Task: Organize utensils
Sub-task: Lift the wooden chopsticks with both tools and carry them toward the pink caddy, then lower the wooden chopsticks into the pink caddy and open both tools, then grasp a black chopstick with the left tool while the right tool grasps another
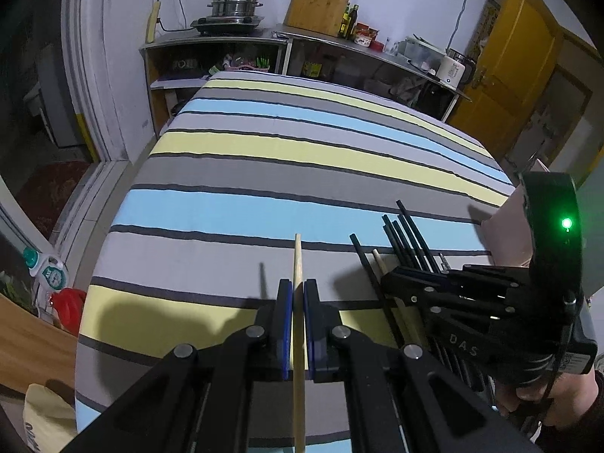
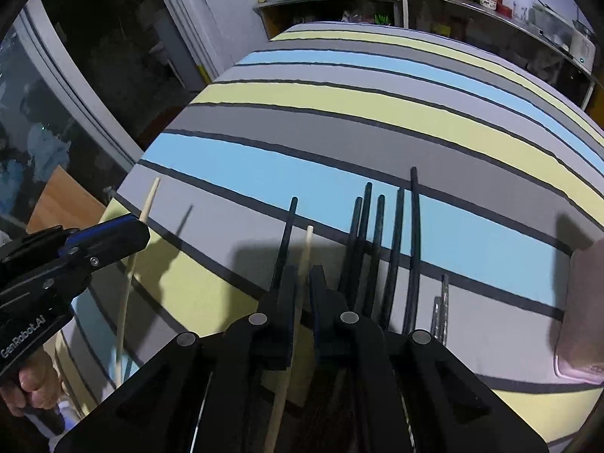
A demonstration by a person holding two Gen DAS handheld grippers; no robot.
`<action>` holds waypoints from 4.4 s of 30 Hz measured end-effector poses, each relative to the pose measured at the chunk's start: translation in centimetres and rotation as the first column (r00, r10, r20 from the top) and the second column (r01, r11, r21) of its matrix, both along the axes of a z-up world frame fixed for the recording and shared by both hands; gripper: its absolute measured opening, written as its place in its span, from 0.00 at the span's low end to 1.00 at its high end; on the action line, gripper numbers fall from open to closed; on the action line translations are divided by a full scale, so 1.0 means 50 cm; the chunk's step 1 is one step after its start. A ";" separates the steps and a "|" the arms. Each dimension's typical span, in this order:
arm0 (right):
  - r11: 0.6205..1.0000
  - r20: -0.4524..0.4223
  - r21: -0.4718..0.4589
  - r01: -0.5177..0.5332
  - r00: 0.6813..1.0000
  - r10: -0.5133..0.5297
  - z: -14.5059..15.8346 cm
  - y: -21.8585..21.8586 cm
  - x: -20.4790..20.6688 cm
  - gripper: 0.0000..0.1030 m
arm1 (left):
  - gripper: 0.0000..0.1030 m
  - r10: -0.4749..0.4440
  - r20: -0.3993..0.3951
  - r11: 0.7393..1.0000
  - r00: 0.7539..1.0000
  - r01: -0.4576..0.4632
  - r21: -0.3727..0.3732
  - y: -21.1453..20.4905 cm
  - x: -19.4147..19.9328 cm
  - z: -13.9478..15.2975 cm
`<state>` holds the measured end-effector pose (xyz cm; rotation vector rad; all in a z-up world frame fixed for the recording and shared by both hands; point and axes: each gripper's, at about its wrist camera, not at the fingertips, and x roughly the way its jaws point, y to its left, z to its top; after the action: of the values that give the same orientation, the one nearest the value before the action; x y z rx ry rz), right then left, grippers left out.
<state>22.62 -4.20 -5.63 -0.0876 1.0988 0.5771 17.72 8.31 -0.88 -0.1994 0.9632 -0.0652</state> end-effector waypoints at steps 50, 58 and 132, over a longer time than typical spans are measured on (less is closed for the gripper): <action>0.971 0.317 0.211 0.112 0.932 -0.176 0.383 -0.276 -0.212 0.05 | 0.05 -0.164 0.208 0.983 0.964 0.177 -0.045 -0.186 -0.073 0.290; 0.949 0.341 0.239 0.207 0.897 -0.282 0.422 -0.387 -0.212 0.05 | 0.05 -0.255 0.256 0.957 0.933 0.281 -0.071 -0.311 -0.031 0.336; 0.975 0.182 0.133 0.177 0.963 -0.200 0.129 -0.263 -0.261 0.19 | 0.20 -0.036 0.049 0.991 0.998 0.042 -0.126 -0.148 -0.108 -0.051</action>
<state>9.56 -17.36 0.80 0.0608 0.8702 0.4489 12.30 0.93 -3.41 -0.2947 0.9167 -0.1665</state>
